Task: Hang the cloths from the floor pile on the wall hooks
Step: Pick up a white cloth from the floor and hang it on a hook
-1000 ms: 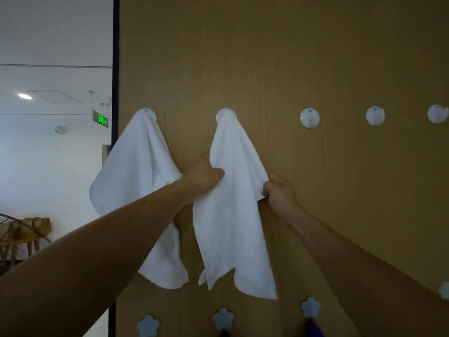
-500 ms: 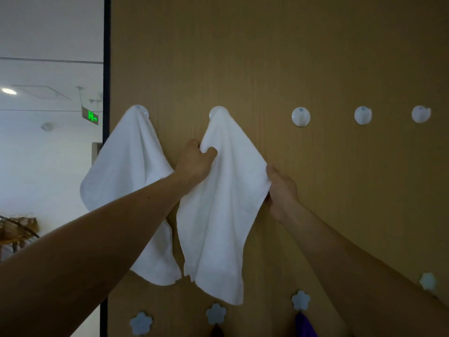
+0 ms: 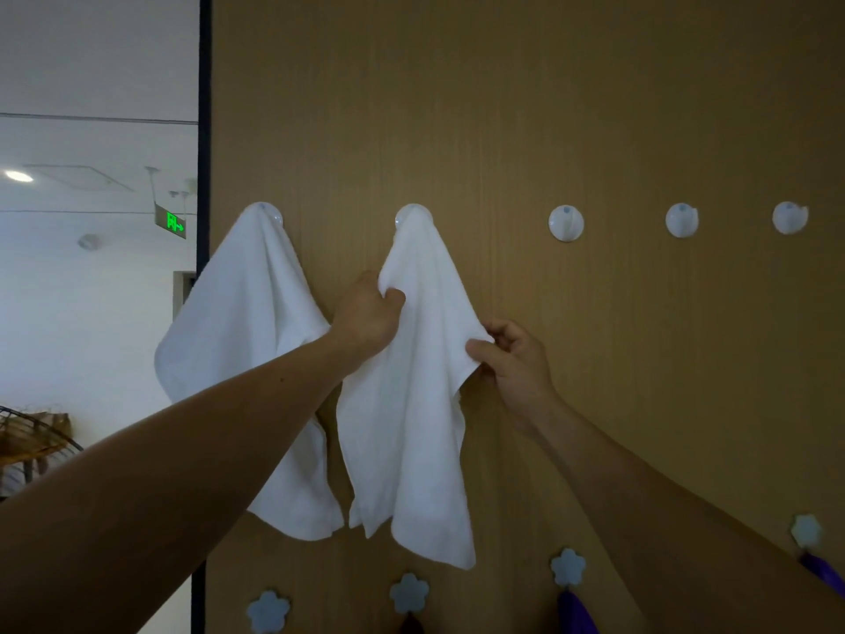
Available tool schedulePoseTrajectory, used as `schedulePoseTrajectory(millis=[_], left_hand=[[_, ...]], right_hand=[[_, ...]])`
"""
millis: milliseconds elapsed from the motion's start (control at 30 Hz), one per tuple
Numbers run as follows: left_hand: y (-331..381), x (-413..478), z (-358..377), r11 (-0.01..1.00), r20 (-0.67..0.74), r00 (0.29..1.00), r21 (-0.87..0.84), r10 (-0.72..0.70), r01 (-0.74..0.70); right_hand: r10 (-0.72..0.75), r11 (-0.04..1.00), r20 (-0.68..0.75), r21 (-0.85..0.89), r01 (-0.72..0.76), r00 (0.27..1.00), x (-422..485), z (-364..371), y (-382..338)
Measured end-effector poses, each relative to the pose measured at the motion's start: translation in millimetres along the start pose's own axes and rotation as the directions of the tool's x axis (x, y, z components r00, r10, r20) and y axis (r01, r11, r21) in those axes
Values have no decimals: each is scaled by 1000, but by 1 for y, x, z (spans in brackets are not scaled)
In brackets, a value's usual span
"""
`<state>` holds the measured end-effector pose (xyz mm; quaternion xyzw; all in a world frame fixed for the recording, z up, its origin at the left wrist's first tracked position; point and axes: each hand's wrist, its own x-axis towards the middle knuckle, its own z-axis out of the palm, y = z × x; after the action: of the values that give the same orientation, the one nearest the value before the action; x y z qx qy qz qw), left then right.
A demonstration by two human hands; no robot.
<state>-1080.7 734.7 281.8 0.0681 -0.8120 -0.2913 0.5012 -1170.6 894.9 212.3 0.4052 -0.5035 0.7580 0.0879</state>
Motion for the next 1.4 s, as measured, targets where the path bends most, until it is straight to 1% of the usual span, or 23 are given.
schedulePoseTrajectory(millis=[100,200,233,333,467,600,733,867,967,1067,1100,1167,1200,1267,1333,1400], left_hand=[[0,0,0,1000,7,1000,3,8,-8],[1,-1,0,1000,10,1000,6,25,-26],[1,-1,-1,1000,9,1000,6,29,-29],[1,0,0,1000,9,1000,2,27,-27],[1,1,1,1000,5,1000,8,22,-22],[0,1,3,1000,22,1000,21,21,-21],[0,2,4,1000,22,1000,22,15,-15],[-2,3,3,1000,23,999,9,26,-26],[-2,4,3,999,22,999,12,35,-35],[0,5,4,999,15,999,18,42,-42],[1,5,5,999,16,999,11,41,-41],[3,3,6,999,32,999,-5,45,-44],[3,2,6,999,42,998,-9,48,-48],[3,2,6,998,51,997,-13,55,-54],[3,2,5,998,46,997,-14,59,-58],[3,2,4,998,53,997,-23,64,-63]], right_hand=[[11,1000,-97,7,-10,995,-5,-5,6],[-38,996,-146,-86,26,988,-11,-16,15],[-52,995,-169,-92,37,984,-14,-18,17],[-52,998,-265,-34,44,963,-15,-20,19],[62,984,-403,178,12,913,-4,-10,11],[201,945,-448,324,-51,871,2,-2,10],[333,908,-471,395,-142,817,1,8,13],[332,904,-508,412,-115,795,1,5,18],[229,955,-516,283,-89,825,-2,-2,24],[115,979,-522,205,-7,845,1,-4,17],[78,980,-494,197,24,866,3,-4,13],[-15,984,-379,157,81,925,6,-5,9],[-71,991,-318,88,104,945,6,-5,9],[-166,981,-232,-138,136,958,4,-4,15],[-227,931,-233,-337,140,946,2,-4,24],[-255,890,-277,-443,112,926,4,-6,28]])
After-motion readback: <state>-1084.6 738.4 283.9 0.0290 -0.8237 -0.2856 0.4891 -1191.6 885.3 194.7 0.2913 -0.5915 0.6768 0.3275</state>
